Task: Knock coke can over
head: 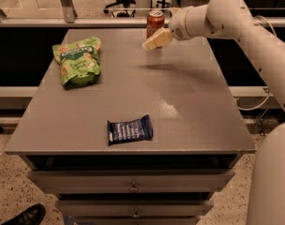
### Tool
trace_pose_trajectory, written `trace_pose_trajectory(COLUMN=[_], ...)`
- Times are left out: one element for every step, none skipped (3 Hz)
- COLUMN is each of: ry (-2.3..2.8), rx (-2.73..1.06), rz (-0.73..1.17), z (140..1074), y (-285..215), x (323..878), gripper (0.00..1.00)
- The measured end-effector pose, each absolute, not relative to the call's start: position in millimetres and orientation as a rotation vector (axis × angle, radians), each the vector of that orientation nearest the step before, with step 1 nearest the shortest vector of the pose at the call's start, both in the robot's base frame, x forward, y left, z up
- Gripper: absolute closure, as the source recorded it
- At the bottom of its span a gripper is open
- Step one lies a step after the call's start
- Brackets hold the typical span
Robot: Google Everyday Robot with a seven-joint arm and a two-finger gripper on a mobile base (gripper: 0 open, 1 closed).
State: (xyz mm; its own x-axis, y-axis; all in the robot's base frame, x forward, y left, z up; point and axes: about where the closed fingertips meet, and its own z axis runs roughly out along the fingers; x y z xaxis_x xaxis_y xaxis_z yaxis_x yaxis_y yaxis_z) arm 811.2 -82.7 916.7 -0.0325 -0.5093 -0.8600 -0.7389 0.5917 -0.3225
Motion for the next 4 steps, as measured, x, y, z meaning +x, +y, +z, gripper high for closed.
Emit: trace_pose_trajectory(ry=[1.685, 1.685, 1.687, 1.669], rx=[-0.955, -0.877, -0.773, -0.699], rz=[0.293, 0.347, 0.431, 0.488], z=[909, 904, 895, 894], y=[-69, -62, -64, -69], x=[845, 863, 874, 878], gripper=[0.00, 0.00, 0.13, 0.36])
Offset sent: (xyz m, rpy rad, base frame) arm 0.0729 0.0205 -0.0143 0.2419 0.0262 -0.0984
